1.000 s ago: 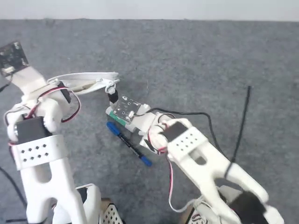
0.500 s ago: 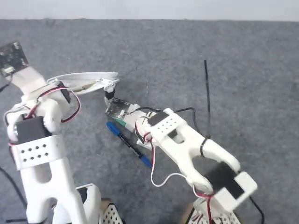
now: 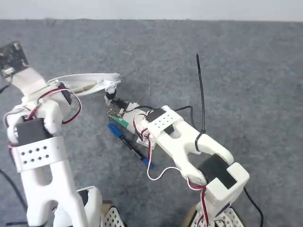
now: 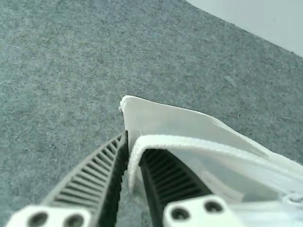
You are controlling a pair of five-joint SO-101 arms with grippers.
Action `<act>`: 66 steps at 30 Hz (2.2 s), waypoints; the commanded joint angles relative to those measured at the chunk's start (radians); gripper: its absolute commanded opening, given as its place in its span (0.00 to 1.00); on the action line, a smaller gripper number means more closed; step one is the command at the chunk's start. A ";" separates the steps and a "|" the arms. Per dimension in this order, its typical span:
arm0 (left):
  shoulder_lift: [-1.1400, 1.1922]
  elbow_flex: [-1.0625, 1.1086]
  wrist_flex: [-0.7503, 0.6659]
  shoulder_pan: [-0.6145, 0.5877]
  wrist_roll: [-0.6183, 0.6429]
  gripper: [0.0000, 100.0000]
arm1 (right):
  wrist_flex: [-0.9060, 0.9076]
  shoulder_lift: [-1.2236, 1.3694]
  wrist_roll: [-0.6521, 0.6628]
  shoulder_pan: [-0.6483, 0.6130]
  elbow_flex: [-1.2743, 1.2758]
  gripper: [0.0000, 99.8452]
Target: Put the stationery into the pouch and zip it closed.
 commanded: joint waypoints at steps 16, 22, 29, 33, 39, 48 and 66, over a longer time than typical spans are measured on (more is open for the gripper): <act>-0.005 -0.016 -0.037 0.014 0.046 0.01 | 0.050 -0.328 -0.235 0.065 0.078 0.01; -0.012 -0.021 -0.038 0.060 0.048 0.01 | 0.050 -0.496 -0.410 0.067 0.089 0.01; -0.097 0.019 -0.040 0.109 0.048 0.01 | 0.044 -0.664 -0.509 0.073 0.098 0.01; -0.130 0.053 -0.055 0.143 0.048 0.01 | 0.050 -0.728 -0.554 0.073 0.100 0.01; -0.132 0.073 -0.078 0.163 0.048 0.01 | 0.051 -0.840 -0.635 0.073 0.100 0.01; -0.130 0.070 -0.054 0.235 0.014 0.01 | -0.067 -1.167 -0.669 0.067 0.244 0.01; -0.129 0.076 -0.054 0.236 0.014 0.01 | -0.513 -1.521 -0.664 0.067 0.373 0.01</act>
